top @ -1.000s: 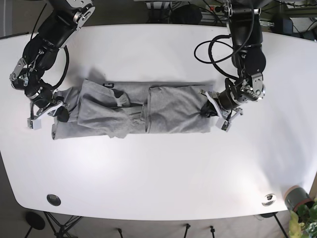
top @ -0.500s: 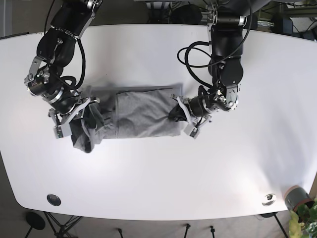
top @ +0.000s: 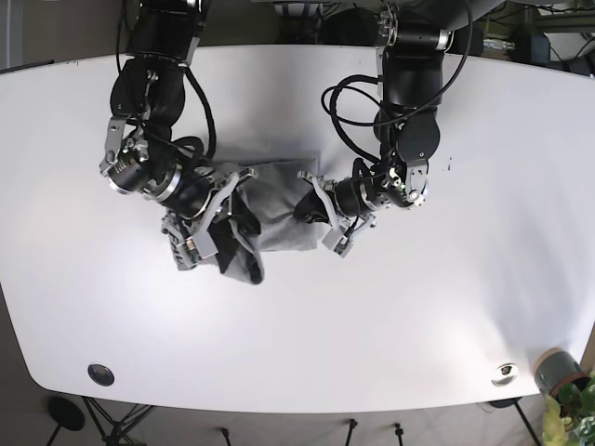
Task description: Fold the T-shirt properly
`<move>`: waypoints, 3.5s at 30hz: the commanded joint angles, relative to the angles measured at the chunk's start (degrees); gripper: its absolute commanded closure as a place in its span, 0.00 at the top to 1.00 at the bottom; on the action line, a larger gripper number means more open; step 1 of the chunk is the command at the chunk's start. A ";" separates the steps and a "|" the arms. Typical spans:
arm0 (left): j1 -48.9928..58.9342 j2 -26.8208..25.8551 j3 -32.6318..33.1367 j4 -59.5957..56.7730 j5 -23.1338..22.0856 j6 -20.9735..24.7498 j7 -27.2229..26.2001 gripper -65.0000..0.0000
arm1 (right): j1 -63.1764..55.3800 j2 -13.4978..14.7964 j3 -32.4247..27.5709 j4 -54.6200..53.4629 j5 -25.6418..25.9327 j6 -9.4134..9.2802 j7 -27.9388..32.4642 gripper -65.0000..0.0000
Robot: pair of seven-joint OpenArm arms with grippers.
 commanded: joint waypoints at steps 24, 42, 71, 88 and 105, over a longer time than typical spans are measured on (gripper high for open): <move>0.05 0.17 0.11 -0.06 2.08 0.01 2.87 0.00 | 2.21 2.57 -7.95 -12.77 1.77 0.31 12.54 0.70; 0.22 -2.12 -0.15 12.60 -6.27 -0.03 3.40 0.00 | -1.31 8.90 -7.60 -2.48 1.77 0.31 12.54 0.70; -1.80 -5.37 16.29 17.43 -7.15 6.34 -0.38 0.00 | 14.69 11.63 3.21 -36.15 1.68 0.31 21.51 0.19; -6.98 -7.04 16.38 -7.53 -7.15 6.25 -10.93 0.00 | 15.13 16.81 -3.91 -53.21 1.68 0.31 39.79 0.19; -11.12 -8.89 15.85 -5.60 -7.42 6.08 -12.08 0.00 | 14.95 18.40 -4.00 -46.88 1.68 0.31 35.84 0.19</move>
